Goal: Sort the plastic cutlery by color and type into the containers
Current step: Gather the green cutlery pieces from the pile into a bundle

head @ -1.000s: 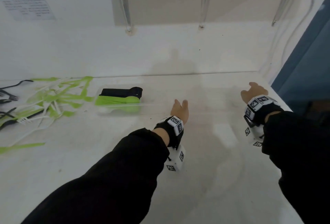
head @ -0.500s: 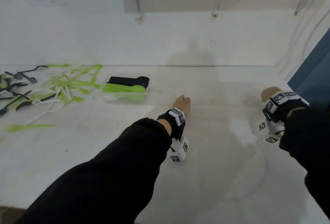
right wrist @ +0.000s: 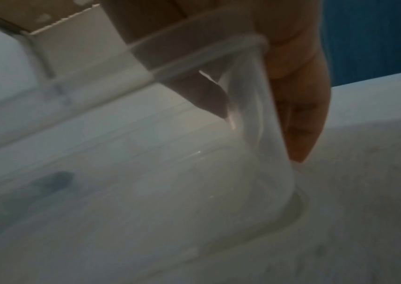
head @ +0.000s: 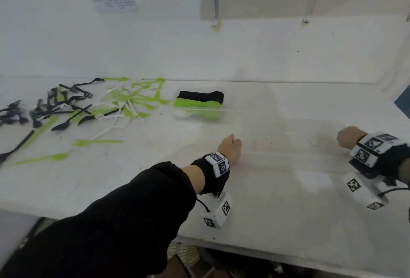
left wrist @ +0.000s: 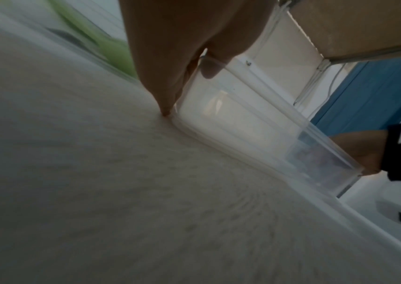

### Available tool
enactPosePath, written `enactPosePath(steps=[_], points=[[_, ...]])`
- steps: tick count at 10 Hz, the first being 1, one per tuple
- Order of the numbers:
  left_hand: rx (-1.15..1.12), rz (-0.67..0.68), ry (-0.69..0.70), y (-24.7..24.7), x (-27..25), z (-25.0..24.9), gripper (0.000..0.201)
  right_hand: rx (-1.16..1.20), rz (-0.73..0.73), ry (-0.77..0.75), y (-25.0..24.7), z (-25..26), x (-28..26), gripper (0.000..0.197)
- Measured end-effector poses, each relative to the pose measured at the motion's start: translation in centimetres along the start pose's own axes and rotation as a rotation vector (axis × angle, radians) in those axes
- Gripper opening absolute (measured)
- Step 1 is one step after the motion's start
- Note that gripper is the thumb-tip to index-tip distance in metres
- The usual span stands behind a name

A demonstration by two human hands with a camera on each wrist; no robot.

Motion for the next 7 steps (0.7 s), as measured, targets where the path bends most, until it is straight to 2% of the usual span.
enactPosePath(steps=[1, 2, 3, 4, 5, 7], points=[[-0.015, -0.037, -0.005, -3.5, -1.3, 3.8, 0.047, 0.523, -0.033, 0.173, 1.9, 3.2, -1.8, 0.036], [-0.035, -0.117, -0.031, -8.0, -2.4, 8.0, 0.046, 0.498, -0.017, 0.170, 3.4, 7.8, -2.4, 0.037], [-0.025, -0.196, -0.030, -12.8, -3.1, 12.0, 0.038, 0.573, 0.013, 0.105, 4.7, 13.8, -2.8, 0.042], [-0.007, -0.269, -0.041, -16.7, -3.4, 15.0, 0.041, 0.635, -0.003, 0.085, 4.9, 18.8, -3.7, 0.050], [-0.012, -0.295, -0.043, -19.1, -3.2, 16.9, 0.042, 0.669, -0.017, 0.075, 4.8, 22.2, -3.8, 0.050], [0.083, -0.220, -0.016, -20.2, -1.8, 17.0, 0.042, 0.669, -0.039, 0.103, 4.4, 23.5, -3.6, 0.050]])
Point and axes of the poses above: each hand's wrist, its own x-axis towards the middle knuckle, its own y-axis out of the palm, z = x × y, the point moved 7 cm from there along x, towards the middle knuckle, and after that the axes turned 15 degrees about x, right-handed, at the moved point
